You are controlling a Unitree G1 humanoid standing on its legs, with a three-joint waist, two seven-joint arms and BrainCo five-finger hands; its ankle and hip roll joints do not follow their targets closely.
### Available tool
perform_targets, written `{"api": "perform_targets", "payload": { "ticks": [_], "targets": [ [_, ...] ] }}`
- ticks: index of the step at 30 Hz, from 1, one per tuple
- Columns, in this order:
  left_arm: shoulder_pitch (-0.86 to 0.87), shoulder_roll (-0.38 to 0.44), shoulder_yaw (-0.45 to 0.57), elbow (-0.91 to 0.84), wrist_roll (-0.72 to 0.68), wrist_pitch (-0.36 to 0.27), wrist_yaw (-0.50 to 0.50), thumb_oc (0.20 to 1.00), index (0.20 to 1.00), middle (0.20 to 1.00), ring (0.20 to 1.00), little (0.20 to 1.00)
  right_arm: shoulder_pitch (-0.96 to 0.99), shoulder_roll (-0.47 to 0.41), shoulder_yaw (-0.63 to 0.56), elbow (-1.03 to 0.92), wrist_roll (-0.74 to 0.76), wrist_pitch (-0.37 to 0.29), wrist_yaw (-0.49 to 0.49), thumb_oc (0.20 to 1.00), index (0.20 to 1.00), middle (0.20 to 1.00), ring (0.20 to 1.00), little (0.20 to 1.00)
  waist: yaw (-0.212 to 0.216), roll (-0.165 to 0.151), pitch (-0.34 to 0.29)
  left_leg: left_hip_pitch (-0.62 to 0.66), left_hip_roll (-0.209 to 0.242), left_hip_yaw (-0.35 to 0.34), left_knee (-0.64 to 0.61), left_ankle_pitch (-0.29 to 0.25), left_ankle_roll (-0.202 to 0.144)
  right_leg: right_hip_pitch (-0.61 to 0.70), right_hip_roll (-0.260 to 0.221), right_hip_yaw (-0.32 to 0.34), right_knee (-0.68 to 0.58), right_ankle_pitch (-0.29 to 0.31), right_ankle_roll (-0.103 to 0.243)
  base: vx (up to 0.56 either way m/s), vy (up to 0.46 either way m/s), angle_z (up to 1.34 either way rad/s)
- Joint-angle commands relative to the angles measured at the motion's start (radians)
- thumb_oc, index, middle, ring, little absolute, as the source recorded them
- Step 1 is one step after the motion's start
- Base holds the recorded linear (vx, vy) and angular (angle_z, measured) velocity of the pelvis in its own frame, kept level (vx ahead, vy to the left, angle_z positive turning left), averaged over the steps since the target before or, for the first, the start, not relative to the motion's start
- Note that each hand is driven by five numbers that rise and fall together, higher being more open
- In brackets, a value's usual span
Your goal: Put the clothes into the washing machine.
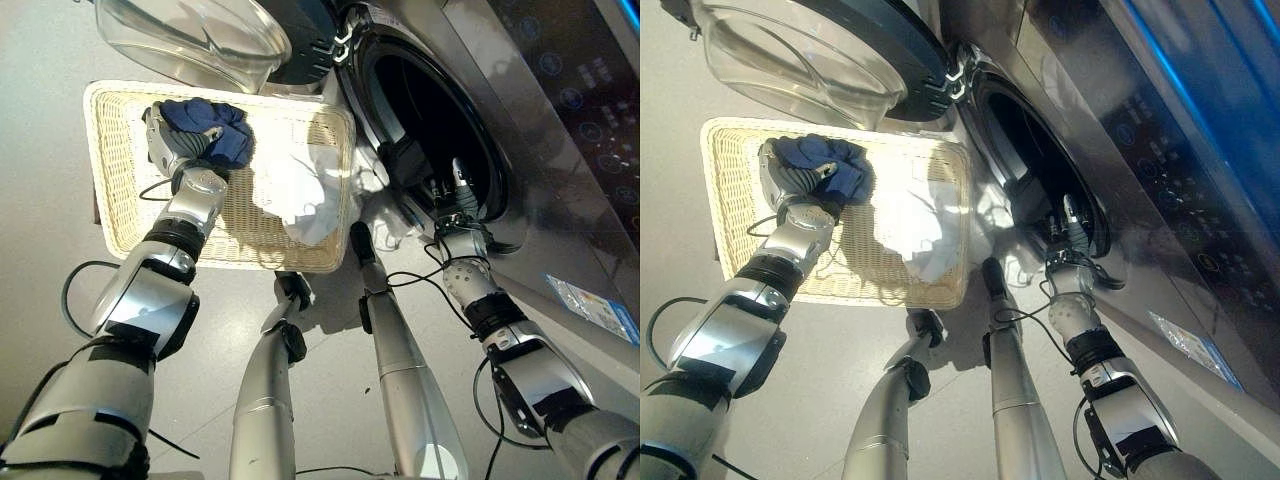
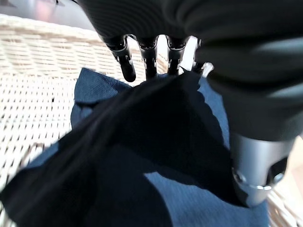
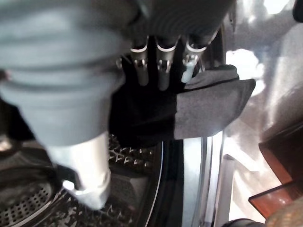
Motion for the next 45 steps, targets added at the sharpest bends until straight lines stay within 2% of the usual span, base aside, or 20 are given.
{"api": "perform_targets", "payload": {
  "ticks": [1,7,8,9,10,11,12,15,19,23,28,29,31,33,36,37,40,42,43,45],
  "targets": [
    [-0.039,0.048,0.052,0.081,-0.037,-0.046,0.008,1.000,1.000,1.000,1.000,1.000,0.204,-0.027,-0.026,-0.054,-0.026,-0.058,-0.047,1.000,1.000,1.000,1.000,1.000,-0.025,-0.031,-0.011,-0.024,-0.032,0.033,0.143,-0.118,-0.039,-0.020,0.071,-0.016,-0.010,-0.045,0.017,0.00,0.000,0.00],
    [-0.048,0.050,0.048,0.104,-0.045,-0.045,-0.030,1.000,1.000,1.000,1.000,1.000,0.223,-0.026,-0.017,-0.083,-0.032,-0.056,-0.037,1.000,1.000,1.000,1.000,1.000,-0.035,-0.036,-0.011,-0.037,-0.033,0.029,0.152,-0.124,-0.037,-0.032,0.075,-0.006,-0.007,-0.045,0.017,0.00,0.034,0.00],
    [-0.057,0.047,0.002,0.131,-0.028,0.010,-0.132,0.200,0.200,0.200,0.200,0.200,0.251,-0.028,-0.006,-0.136,-0.045,-0.053,-0.039,1.000,1.000,1.000,1.000,1.000,-0.047,-0.046,-0.011,-0.054,-0.039,0.025,0.158,-0.126,-0.032,-0.048,0.082,0.005,-0.006,-0.037,0.017,0.00,0.049,-0.01],
    [-0.057,0.047,0.002,0.131,-0.028,0.010,-0.132,0.200,0.200,0.200,0.200,0.200,0.251,-0.028,-0.006,-0.136,-0.045,-0.053,-0.039,1.000,1.000,1.000,1.000,1.000,-0.047,-0.046,-0.011,-0.054,-0.039,0.025,0.158,-0.126,-0.032,-0.048,0.082,0.005,-0.006,-0.037,0.017,-0.02,0.085,-0.04],
    [-0.058,0.045,-0.062,0.165,0.098,0.122,-0.205,0.200,0.200,0.200,0.200,0.200,0.261,-0.041,-0.005,-0.161,-0.059,-0.043,-0.034,1.000,1.000,1.000,1.000,1.000,-0.055,-0.050,-0.011,-0.056,-0.043,0.027,0.151,-0.123,-0.029,-0.052,0.087,0.011,-0.007,-0.033,0.018,-0.01,0.035,-0.02],
    [-0.058,0.045,-0.062,0.165,0.098,0.122,-0.205,0.200,0.200,0.200,0.200,0.200,0.261,-0.041,-0.005,-0.161,-0.059,-0.043,-0.034,1.000,1.000,1.000,1.000,1.000,-0.055,-0.050,-0.011,-0.056,-0.043,0.027,0.151,-0.123,-0.029,-0.052,0.087,0.011,-0.007,-0.033,0.018,-0.03,0.094,-0.06],
    [-0.053,0.052,-0.182,0.203,0.246,0.289,-0.325,0.200,0.200,0.200,0.200,0.200,0.264,-0.074,0.003,-0.187,-0.055,-0.024,-0.018,1.000,1.000,1.000,1.000,1.000,-0.063,-0.052,-0.011,-0.049,-0.048,0.033,0.134,-0.111,-0.028,-0.048,0.090,0.016,-0.012,-0.026,0.018,-0.03,0.068,-0.07],
    [-0.044,0.059,-0.277,0.241,0.336,0.422,-0.470,0.200,0.200,0.200,0.200,0.200,0.267,-0.103,0.003,-0.188,-0.004,-0.013,0.028,1.000,1.000,1.000,1.000,1.000,-0.068,-0.050,-0.011,-0.033,-0.049,0.042,0.117,-0.100,-0.032,-0.037,0.086,0.016,-0.023,-0.021,0.020,-0.03,0.053,-0.10],
    [0.017,0.051,-0.316,0.258,0.350,0.504,-0.582,0.200,0.200,0.200,0.200,0.200,0.291,-0.106,-0.005,-0.218,0.103,-0.005,0.066,1.000,1.000,1.000,1.000,1.000,-0.068,-0.048,-0.011,-0.002,-0.050,0.048,0.094,-0.088,-0.037,-0.009,0.083,0.012,-0.025,-0.027,0.018,-0.03,0.011,-0.04],
    [0.092,0.031,-0.288,0.265,0.336,0.507,-0.597,0.200,0.200,0.200,0.200,0.200,0.317,-0.079,-0.010,-0.257,0.096,0.000,0.062,1.000,1.000,1.000,1.000,1.000,-0.055,-0.041,-0.011,0.037,-0.052,0.043,0.045,-0.060,-0.042,0.029,0.084,0.000,-0.034,-0.041,0.013,-0.05,-0.032,-0.04],
    [0.165,0.019,-0.239,0.258,0.302,0.458,-0.558,0.200,0.200,0.200,0.200,0.200,0.329,-0.061,0.002,-0.302,0.047,0.010,0.029,1.000,1.000,1.000,1.000,1.000,-0.035,-0.033,-0.011,0.071,-0.055,0.029,-0.008,-0.024,-0.048,0.065,0.085,-0.016,-0.038,-0.053,0.005,-0.04,-0.049,0.01],
    [0.197,0.019,-0.206,0.252,0.271,0.398,-0.515,0.200,0.200,0.200,0.200,0.200,0.328,-0.051,0.016,-0.313,0.014,0.007,0.008,1.000,1.000,1.000,1.000,1.000,-0.018,-0.028,-0.011,0.090,-0.057,0.015,-0.041,-0.001,-0.053,0.087,0.087,-0.026,-0.042,-0.060,-0.001,-0.04,-0.054,0.09],
    [0.217,0.016,-0.175,0.242,0.227,0.341,-0.471,0.200,0.200,0.200,0.200,0.200,0.324,-0.044,0.028,-0.313,-0.012,0.011,-0.001,1.000,1.000,1.000,1.000,1.000,-0.005,-0.024,-0.011,0.104,-0.055,0.006,-0.070,0.019,-0.058,0.104,0.089,-0.036,-0.043,-0.067,-0.005,-0.04,-0.059,0.04],
    [0.221,0.017,-0.162,0.237,0.216,0.319,-0.457,0.200,0.200,0.200,0.200,0.200,0.322,-0.041,0.033,-0.313,-0.019,0.011,-0.007,1.000,1.000,1.000,1.000,1.000,0.002,-0.023,-0.011,0.110,-0.055,0.001,-0.083,0.027,-0.059,0.111,0.091,-0.039,-0.042,-0.071,-0.008,-0.03,-0.052,0.08],
    [0.251,0.031,-0.096,0.189,0.124,0.174,-0.390,0.200,0.200,0.200,0.200,0.200,0.315,-0.039,0.057,-0.327,-0.070,0.031,-0.019,1.000,1.000,1.000,1.000,1.000,0.031,-0.012,-0.011,0.140,-0.052,-0.022,-0.157,0.077,-0.071,0.147,0.101,-0.056,-0.042,-0.088,-0.017,-0.06,-0.088,0.21],
    [0.269,0.045,-0.049,0.123,0.060,0.075,-0.347,0.200,0.200,0.200,0.200,0.200,0.311,-0.045,0.065,-0.350,-0.131,0.047,-0.023,1.000,1.000,1.000,1.000,1.000,0.050,-0.001,-0.011,0.138,-0.047,-0.025,-0.204,0.133,-0.073,0.144,0.106,-0.066,-0.051,-0.066,-0.025,-0.11,-0.084,0.25],
    [0.314,0.065,0.019,0.010,0.008,-0.020,-0.317,0.200,0.200,0.200,0.200,0.200,0.323,-0.049,0.073,-0.395,-0.246,0.070,-0.037,1.000,1.000,1.000,1.000,1.000,0.076,0.015,-0.011,0.167,-0.043,-0.045,-0.261,0.162,-0.080,0.174,0.108,-0.082,-0.061,-0.077,-0.028,-0.07,-0.046,0.24],
    [0.339,0.069,0.046,-0.047,-0.012,-0.056,-0.298,0.200,0.200,0.200,0.200,0.200,0.335,-0.048,0.079,-0.417,-0.312,0.075,-0.041,1.000,1.000,1.000,1.000,1.000,0.086,0.021,-0.011,0.178,-0.041,-0.052,-0.280,0.171,-0.082,0.186,0.107,-0.089,-0.065,-0.083,-0.029,-0.05,-0.039,0.19],
    [0.387,0.068,0.086,-0.139,-0.027,-0.102,-0.266,0.200,0.200,0.200,0.200,0.200,0.363,-0.034,0.090,-0.457,-0.413,0.078,-0.057,1.000,1.000,1.000,1.000,1.000,0.100,0.025,-0.011,0.191,-0.040,-0.062,-0.297,0.178,-0.085,0.203,0.103,-0.101,-0.069,-0.092,-0.029,-0.08,-0.060,0.16],
    [0.422,0.061,0.117,-0.213,-0.032,-0.142,-0.237,0.200,0.200,0.200,0.200,0.200,0.378,-0.030,0.099,-0.486,-0.497,0.091,-0.054,1.000,1.000,1.000,1.000,1.000,0.112,0.028,-0.011,0.201,-0.039,-0.067,-0.308,0.181,-0.086,0.215,0.101,-0.110,-0.071,-0.099,-0.031,-0.06,-0.041,0.18]
  ]
}}
